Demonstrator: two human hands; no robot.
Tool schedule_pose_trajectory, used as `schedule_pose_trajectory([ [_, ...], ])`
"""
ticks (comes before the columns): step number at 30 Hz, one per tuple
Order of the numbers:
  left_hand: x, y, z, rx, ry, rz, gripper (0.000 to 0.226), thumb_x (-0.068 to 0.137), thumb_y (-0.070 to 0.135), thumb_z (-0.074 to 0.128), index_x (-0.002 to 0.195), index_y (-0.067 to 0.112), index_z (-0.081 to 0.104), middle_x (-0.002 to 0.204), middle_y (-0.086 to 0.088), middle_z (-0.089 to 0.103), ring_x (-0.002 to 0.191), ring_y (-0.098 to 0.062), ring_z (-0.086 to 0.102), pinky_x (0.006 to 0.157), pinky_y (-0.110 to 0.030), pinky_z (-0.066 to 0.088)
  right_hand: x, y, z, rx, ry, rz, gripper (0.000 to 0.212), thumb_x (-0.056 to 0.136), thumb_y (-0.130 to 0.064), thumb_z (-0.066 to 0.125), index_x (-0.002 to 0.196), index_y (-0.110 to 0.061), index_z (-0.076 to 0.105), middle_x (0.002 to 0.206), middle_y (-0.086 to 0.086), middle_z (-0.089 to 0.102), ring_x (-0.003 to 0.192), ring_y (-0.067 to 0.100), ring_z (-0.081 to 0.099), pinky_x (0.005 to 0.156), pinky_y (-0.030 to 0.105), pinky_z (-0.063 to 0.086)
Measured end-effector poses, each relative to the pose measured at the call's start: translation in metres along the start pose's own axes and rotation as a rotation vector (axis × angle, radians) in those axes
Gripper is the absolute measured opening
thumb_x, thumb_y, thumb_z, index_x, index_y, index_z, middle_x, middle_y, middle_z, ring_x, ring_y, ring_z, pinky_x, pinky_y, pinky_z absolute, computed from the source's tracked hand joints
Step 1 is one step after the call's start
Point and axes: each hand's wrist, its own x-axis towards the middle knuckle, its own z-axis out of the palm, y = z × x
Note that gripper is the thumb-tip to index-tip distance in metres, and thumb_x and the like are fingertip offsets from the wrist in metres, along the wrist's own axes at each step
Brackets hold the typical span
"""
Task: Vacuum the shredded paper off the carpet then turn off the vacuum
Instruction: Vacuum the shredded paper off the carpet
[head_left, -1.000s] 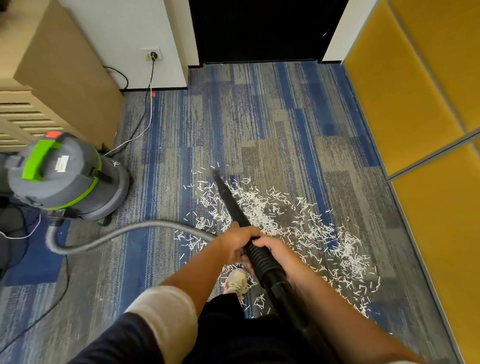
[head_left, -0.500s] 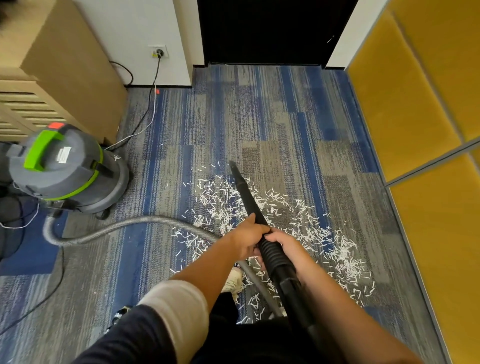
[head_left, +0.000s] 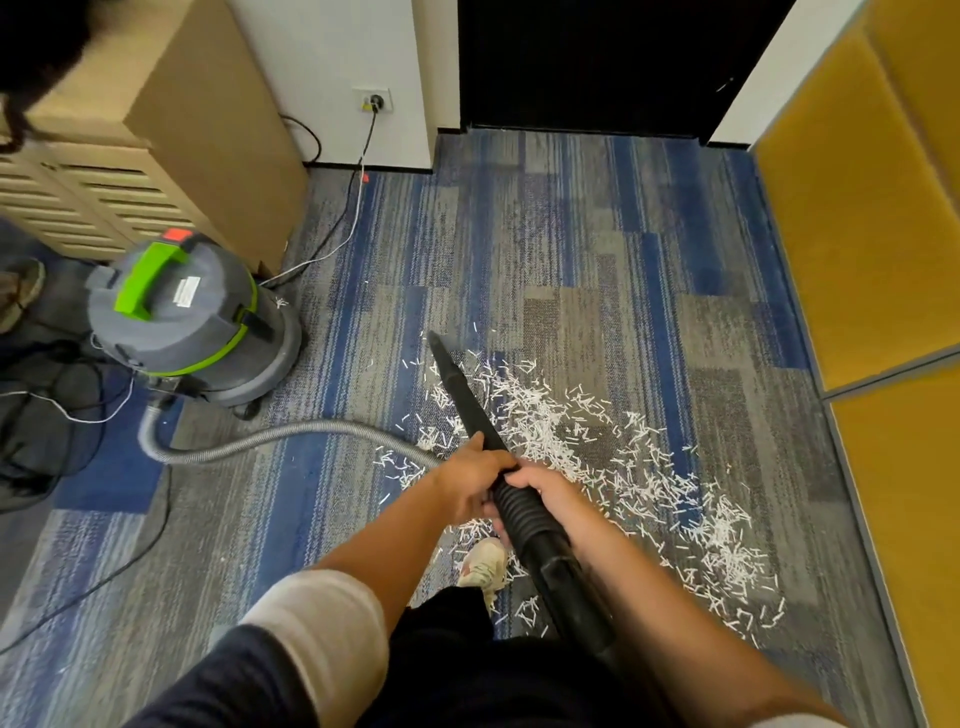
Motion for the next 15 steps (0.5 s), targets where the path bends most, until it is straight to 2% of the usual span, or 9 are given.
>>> schedule_pose_trajectory([
  [3, -0.001, 0.000, 0.001, 0.006, 0.014, -0.006, 0.079, 0.095, 0.005, 0.050, 0.152, 0.024, -0.001, 0.092, -0.013, 0.059, 0.057, -0.017, 0.051, 0.039, -0.023, 0.043, -0.003, -0.001, 0.001, 0.015, -0.019, 0.003, 0.009, 0.092, -0.001, 0.038, 0.095, -0.004, 0.046, 0.070, 0.021, 0.054, 0.040, 0.023, 0.056, 0.037, 0.027, 0.049],
  [5, -0.001, 0.001, 0.005, 0.016, 0.013, -0.004, 0.077, 0.096, 0.005, 0.049, 0.152, 0.024, 0.000, 0.094, -0.012, 0.058, 0.054, -0.015, 0.049, 0.035, -0.021, 0.040, -0.005, -0.002, -0.002, 0.022, -0.018, -0.004, 0.008, 0.092, -0.001, 0.038, 0.095, -0.001, 0.045, 0.070, 0.022, 0.054, 0.040, 0.024, 0.056, 0.036, 0.028, 0.049],
  [9, -0.001, 0.004, 0.014, 0.014, 0.000, -0.007, 0.077, 0.096, 0.006, 0.048, 0.153, 0.024, 0.000, 0.112, -0.013, 0.056, 0.054, -0.014, 0.051, 0.033, -0.019, 0.039, -0.003, -0.003, -0.008, 0.031, -0.013, -0.011, 0.012, 0.090, -0.002, 0.039, 0.101, -0.001, 0.044, 0.068, 0.021, 0.055, 0.042, 0.025, 0.056, 0.039, 0.029, 0.050],
  [12, -0.004, 0.005, 0.011, 0.005, 0.017, -0.006, 0.076, 0.096, 0.006, 0.048, 0.153, 0.023, -0.001, 0.099, -0.009, 0.057, 0.051, -0.014, 0.052, 0.033, -0.019, 0.039, 0.000, -0.001, -0.006, 0.023, -0.001, 0.024, 0.013, 0.090, -0.005, 0.042, 0.101, 0.000, 0.047, 0.069, 0.021, 0.056, 0.042, 0.024, 0.056, 0.039, 0.028, 0.050],
  [15, -0.007, 0.002, 0.000, 0.018, 0.036, -0.013, 0.077, 0.096, 0.005, 0.048, 0.153, 0.021, -0.003, 0.099, -0.013, 0.057, 0.039, -0.012, 0.051, 0.034, -0.020, 0.041, 0.003, 0.004, 0.002, 0.006, -0.013, 0.058, 0.015, 0.089, -0.007, 0.042, 0.101, 0.001, 0.047, 0.068, 0.021, 0.056, 0.041, 0.024, 0.056, 0.038, 0.026, 0.049],
])
